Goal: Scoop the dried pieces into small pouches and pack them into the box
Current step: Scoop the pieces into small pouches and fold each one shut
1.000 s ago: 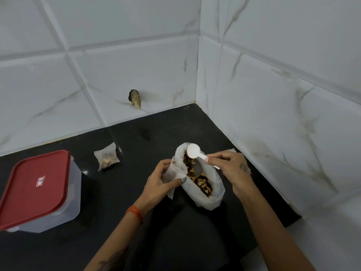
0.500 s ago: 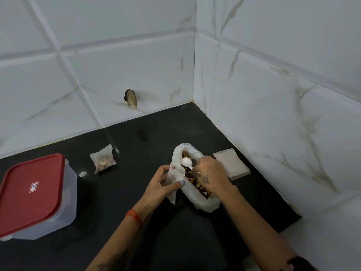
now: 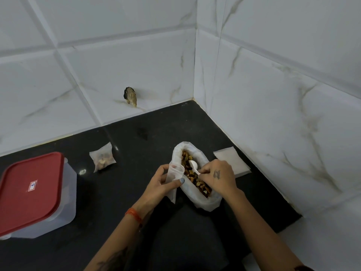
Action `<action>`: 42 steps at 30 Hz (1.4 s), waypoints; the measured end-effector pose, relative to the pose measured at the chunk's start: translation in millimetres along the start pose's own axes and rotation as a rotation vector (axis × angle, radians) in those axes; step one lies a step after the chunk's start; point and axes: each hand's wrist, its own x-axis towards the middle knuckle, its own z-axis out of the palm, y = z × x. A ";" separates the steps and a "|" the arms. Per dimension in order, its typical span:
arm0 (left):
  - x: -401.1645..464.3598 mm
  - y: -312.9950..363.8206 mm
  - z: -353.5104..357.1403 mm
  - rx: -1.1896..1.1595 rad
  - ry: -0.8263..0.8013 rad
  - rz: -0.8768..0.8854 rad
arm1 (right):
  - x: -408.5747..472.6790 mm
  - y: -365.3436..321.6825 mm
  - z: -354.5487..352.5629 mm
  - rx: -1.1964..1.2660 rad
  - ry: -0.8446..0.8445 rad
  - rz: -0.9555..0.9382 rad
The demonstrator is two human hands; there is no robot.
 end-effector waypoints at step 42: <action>1.5 5.3 2.1 0.001 -0.012 -0.032 | 28.6 -7.4 -3.4 0.027 -0.172 0.161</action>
